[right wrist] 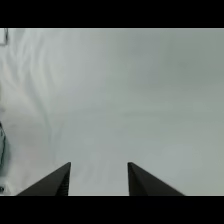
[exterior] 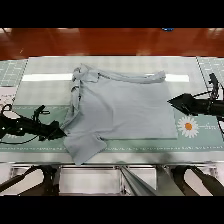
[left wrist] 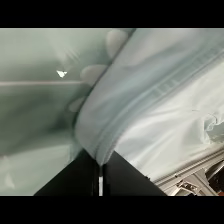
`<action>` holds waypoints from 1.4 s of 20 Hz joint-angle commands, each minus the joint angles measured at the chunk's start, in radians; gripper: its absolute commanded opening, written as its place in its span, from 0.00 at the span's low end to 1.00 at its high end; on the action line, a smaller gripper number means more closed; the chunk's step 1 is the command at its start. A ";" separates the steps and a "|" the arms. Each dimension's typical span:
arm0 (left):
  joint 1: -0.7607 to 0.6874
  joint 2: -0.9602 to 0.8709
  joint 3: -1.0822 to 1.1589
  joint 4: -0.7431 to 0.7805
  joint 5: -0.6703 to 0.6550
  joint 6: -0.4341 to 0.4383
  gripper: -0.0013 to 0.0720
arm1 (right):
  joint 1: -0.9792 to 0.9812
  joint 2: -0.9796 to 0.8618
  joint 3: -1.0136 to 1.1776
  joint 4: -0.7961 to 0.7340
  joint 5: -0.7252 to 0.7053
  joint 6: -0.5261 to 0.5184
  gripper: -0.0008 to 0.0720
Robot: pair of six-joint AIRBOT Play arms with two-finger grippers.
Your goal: Fold the shirts.
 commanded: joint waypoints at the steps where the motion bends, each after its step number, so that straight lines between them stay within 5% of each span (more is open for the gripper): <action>1: -0.027 -0.013 0.001 0.009 0.039 -0.015 0.04 | -0.081 0.014 -0.001 0.013 -0.072 -0.006 0.57; 5: -0.027 -0.011 0.002 0.009 -0.004 -0.034 0.04 | -0.248 0.015 -0.027 -0.250 0.002 0.205 0.57; 12: -0.027 -0.010 0.002 0.008 -0.004 -0.054 0.04 | -0.340 0.014 -0.159 -0.497 0.246 0.229 0.58; 20: -0.027 -0.010 0.002 0.008 -0.001 -0.076 0.04 | -0.339 -0.034 -0.194 -0.485 0.230 0.217 0.59; 28: -0.027 -0.010 0.002 0.008 0.000 -0.076 0.04 | -0.212 -0.208 -0.193 -0.249 0.071 0.129 0.59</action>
